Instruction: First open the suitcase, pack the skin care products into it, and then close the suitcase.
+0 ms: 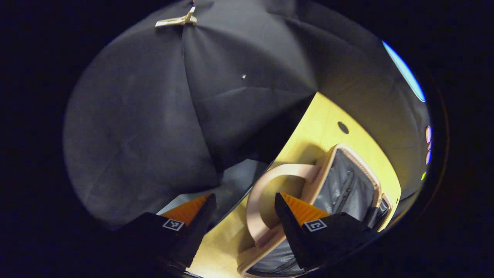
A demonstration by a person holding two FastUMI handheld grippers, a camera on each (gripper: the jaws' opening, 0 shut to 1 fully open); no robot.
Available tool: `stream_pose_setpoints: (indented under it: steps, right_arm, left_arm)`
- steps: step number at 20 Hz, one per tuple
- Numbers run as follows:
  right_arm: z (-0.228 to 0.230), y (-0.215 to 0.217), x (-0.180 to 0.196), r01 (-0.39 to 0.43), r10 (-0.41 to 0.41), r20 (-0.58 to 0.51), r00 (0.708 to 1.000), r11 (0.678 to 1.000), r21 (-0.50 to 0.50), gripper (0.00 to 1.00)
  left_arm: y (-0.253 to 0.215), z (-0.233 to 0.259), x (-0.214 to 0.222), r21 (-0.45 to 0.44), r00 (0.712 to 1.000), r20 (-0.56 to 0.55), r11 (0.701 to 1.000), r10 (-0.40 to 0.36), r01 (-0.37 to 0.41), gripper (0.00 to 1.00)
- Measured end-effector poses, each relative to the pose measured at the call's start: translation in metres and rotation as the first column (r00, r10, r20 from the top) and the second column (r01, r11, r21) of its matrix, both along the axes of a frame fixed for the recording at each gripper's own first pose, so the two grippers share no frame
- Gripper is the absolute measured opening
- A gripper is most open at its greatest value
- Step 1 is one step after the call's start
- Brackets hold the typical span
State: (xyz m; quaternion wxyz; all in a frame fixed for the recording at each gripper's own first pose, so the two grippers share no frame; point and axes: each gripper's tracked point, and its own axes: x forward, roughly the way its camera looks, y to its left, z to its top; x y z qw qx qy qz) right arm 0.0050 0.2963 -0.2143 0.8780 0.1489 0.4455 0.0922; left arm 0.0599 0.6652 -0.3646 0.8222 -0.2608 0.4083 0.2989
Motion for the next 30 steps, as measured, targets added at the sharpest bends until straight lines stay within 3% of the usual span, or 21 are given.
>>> stream_pose_setpoints:
  steps: [1, 2, 5, 7, 8, 9, 12, 19, 24, 27, 30]
  right_arm:
    - [-0.002, -0.001, -0.003, 0.0, 0.0, -0.007, 1.0, 1.0, 0.002, 0.98]
    - [-0.005, -0.001, -0.005, 0.004, -0.004, -0.017, 1.0, 1.0, 0.007, 0.98]
    - [-0.009, -0.003, -0.002, 0.007, -0.007, -0.03, 1.0, 1.0, 0.024, 0.98]
    - [-0.007, -0.002, -0.001, -0.002, 0.003, -0.014, 1.0, 0.999, 0.034, 0.98]
    - [-0.005, 0.0, -0.002, -0.009, 0.01, -0.012, 1.0, 0.999, 0.037, 0.98]
    - [-0.004, 0.0, -0.003, -0.014, 0.014, -0.006, 1.0, 0.999, 0.042, 0.98]
    - [-0.001, 0.003, -0.004, -0.035, 0.035, 0.01, 0.999, 0.998, 0.052, 0.98]
    - [0.014, 0.014, -0.005, -0.121, 0.113, 0.082, 0.99, 0.988, 0.092, 0.98]
    - [0.029, 0.003, -0.006, -0.207, 0.189, 0.143, 0.972, 0.971, 0.12, 0.98]
    - [0.035, -0.027, -0.01, -0.224, 0.204, 0.166, 0.965, 0.968, 0.113, 0.98]
    - [0.038, -0.064, -0.019, -0.205, 0.185, 0.181, 0.966, 0.974, 0.098, 0.97]
  left_arm:
    - [-0.003, -0.006, 0.005, -0.028, 1.0, 0.007, 1.0, -0.009, 0.009, 0.96]
    - [-0.01, -0.01, 0.007, -0.065, 1.0, 0.017, 0.998, -0.021, 0.022, 0.88]
    - [-0.009, -0.014, 0.012, -0.03, 0.999, -0.043, 0.999, -0.03, 0.028, 0.24]
    - [-0.01, -0.004, 0.01, -0.009, 0.999, -0.039, 0.999, -0.038, 0.037, 0.2]
    - [-0.011, 0.002, 0.011, 0.001, 0.999, -0.024, 0.999, -0.042, 0.042, 0.23]
    - [-0.014, 0.01, 0.01, 0.012, 0.998, -0.017, 0.998, -0.063, 0.064, 0.17]
    - [-0.023, 0.037, 0.011, 0.083, 0.99, -0.017, 0.987, -0.139, 0.14, 0.1]
    - [-0.055, 0.138, 0.016, 0.296, 0.944, 0.089, 0.913, -0.319, 0.28, 0.06]
    - [-0.117, 0.236, 0.014, 0.358, 0.876, 0.217, 0.87, -0.432, 0.34, 0.06]
    - [-0.197, 0.274, 0.021, 0.395, 0.814, 0.242, 0.82, -0.527, 0.414, 0.06]
    - [-0.301, 0.273, 0.035, 0.369, 0.732, 0.246, 0.76, -0.635, 0.535, 0.06]
